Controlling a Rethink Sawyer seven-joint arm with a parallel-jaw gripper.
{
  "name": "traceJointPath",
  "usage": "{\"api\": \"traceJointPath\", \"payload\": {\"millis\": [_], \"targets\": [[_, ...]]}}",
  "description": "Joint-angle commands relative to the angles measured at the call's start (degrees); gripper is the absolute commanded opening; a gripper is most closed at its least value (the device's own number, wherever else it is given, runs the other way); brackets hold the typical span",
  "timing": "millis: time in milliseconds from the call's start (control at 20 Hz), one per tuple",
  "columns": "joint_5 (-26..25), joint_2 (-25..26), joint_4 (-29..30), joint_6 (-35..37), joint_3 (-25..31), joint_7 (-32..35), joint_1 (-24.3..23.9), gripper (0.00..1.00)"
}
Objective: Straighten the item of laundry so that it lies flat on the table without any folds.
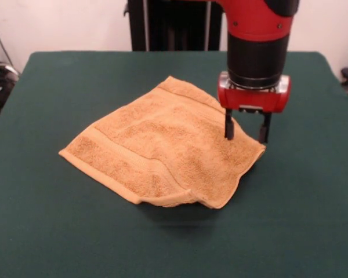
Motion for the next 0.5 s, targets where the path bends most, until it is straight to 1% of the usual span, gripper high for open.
{"api": "traceJointPath", "payload": {"millis": [50, 300, 500], "targets": [[5.73, 4.03, 5.7, -7.75, 6.41, 18.06, 2.59, 1.0], [8.02, 4.98, 6.78, -10.44, 7.12, 17.95, 2.81, 1.0], [8.98, 4.56, 7.08, -9.68, 5.94, 17.18, 3.23, 1.0]]}}
